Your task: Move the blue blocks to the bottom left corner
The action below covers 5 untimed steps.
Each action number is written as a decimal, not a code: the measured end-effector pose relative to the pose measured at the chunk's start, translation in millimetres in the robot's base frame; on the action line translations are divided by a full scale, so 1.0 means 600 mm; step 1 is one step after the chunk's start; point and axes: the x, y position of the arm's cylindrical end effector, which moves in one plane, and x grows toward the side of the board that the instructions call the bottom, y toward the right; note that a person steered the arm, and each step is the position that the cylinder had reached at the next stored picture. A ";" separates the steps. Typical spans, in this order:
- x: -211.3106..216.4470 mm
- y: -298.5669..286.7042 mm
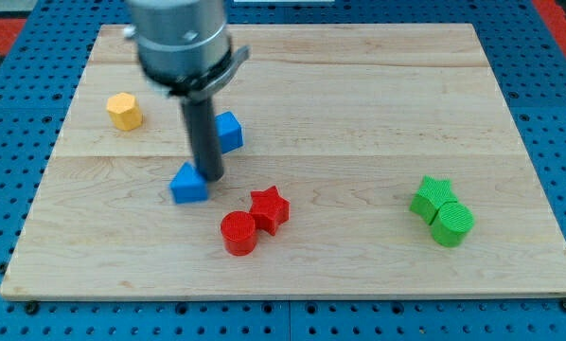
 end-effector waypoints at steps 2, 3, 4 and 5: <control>0.057 -0.143; 0.011 -0.105; -0.006 -0.153; 0.024 -0.176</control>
